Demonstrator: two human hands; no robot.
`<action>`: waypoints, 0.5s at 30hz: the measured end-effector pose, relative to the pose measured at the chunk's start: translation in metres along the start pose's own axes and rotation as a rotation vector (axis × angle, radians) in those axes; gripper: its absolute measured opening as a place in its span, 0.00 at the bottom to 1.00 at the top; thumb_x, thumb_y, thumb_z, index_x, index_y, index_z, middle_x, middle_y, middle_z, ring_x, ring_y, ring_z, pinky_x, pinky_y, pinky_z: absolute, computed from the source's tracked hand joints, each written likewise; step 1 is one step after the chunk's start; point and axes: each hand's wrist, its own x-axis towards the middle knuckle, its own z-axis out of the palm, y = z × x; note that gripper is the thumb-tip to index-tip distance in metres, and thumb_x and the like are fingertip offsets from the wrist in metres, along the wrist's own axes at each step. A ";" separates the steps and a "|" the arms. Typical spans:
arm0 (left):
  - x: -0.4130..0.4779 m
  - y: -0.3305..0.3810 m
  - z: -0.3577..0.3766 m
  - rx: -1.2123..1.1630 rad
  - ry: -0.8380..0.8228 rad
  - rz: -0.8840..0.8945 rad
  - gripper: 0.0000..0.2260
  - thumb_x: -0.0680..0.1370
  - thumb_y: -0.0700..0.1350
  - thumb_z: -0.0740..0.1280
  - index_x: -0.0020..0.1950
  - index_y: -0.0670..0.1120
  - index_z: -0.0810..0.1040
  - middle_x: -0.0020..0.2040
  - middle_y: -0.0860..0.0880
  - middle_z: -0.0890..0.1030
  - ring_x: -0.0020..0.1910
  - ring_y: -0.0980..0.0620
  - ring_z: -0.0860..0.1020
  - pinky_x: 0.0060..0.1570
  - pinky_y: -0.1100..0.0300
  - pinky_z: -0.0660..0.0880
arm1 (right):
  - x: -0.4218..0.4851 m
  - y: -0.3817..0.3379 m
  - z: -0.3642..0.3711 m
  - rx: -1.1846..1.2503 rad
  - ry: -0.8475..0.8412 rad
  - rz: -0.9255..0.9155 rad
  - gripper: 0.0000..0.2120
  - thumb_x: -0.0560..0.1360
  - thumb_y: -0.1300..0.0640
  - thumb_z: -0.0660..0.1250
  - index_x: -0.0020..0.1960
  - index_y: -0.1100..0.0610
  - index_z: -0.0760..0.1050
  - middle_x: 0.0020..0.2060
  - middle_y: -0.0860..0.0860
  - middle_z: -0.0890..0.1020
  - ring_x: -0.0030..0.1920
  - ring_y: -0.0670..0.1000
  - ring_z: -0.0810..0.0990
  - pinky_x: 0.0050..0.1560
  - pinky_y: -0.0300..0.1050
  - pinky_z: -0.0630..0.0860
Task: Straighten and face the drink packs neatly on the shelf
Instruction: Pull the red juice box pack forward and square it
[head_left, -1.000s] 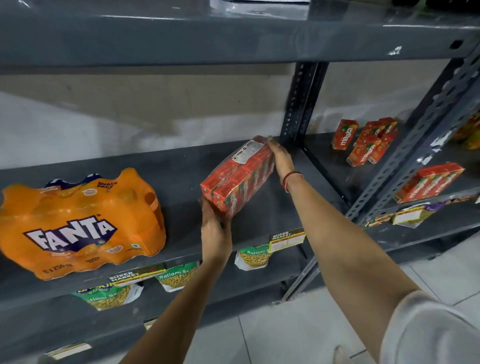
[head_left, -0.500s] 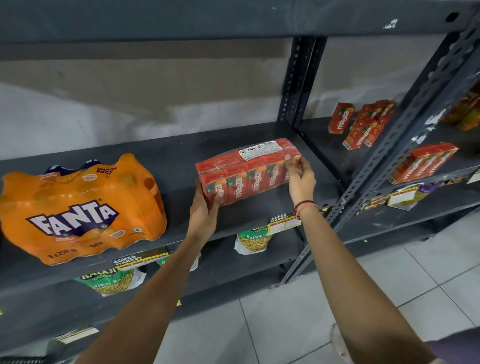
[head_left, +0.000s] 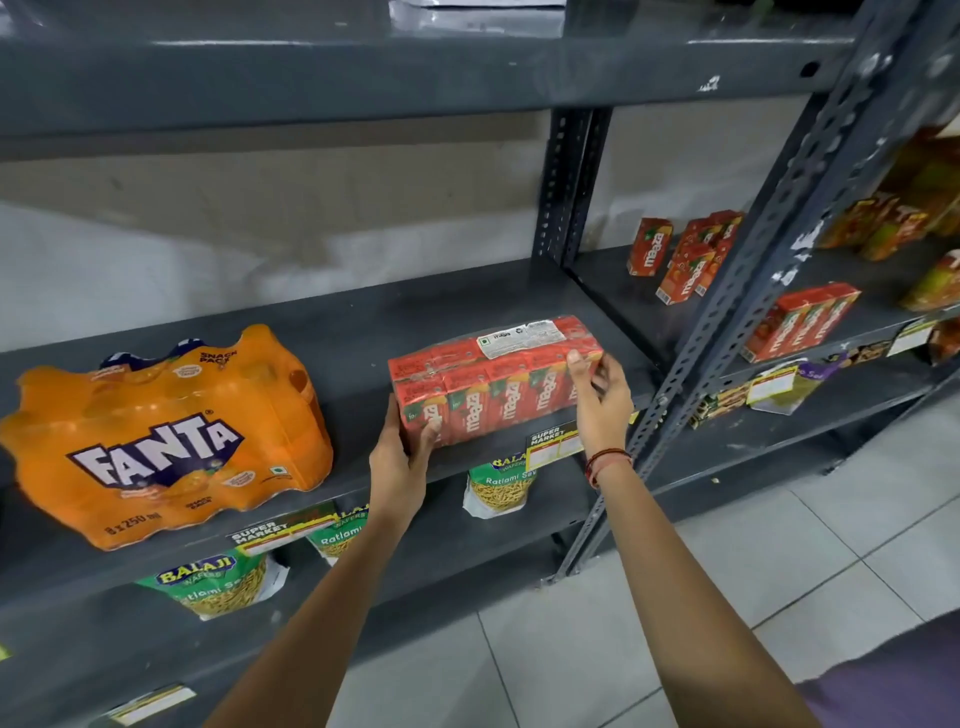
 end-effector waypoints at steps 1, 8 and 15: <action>0.000 0.002 0.000 0.000 -0.004 0.003 0.28 0.77 0.54 0.63 0.74 0.47 0.61 0.65 0.50 0.76 0.64 0.50 0.74 0.64 0.51 0.71 | 0.000 -0.002 -0.001 0.001 0.004 0.001 0.26 0.74 0.50 0.67 0.67 0.62 0.67 0.62 0.57 0.76 0.57 0.47 0.73 0.53 0.33 0.69; -0.002 0.013 0.011 -0.005 -0.018 0.027 0.27 0.77 0.52 0.63 0.74 0.47 0.61 0.65 0.47 0.76 0.64 0.49 0.74 0.63 0.51 0.71 | 0.008 0.000 -0.007 0.003 0.024 0.016 0.25 0.75 0.51 0.66 0.68 0.62 0.67 0.62 0.58 0.75 0.61 0.51 0.74 0.58 0.38 0.68; 0.002 0.025 0.037 -0.010 -0.050 0.049 0.26 0.78 0.51 0.62 0.74 0.47 0.60 0.64 0.49 0.76 0.63 0.51 0.75 0.59 0.59 0.71 | 0.028 0.005 -0.027 -0.030 0.071 0.039 0.28 0.74 0.45 0.66 0.67 0.60 0.68 0.61 0.56 0.77 0.59 0.49 0.74 0.62 0.41 0.69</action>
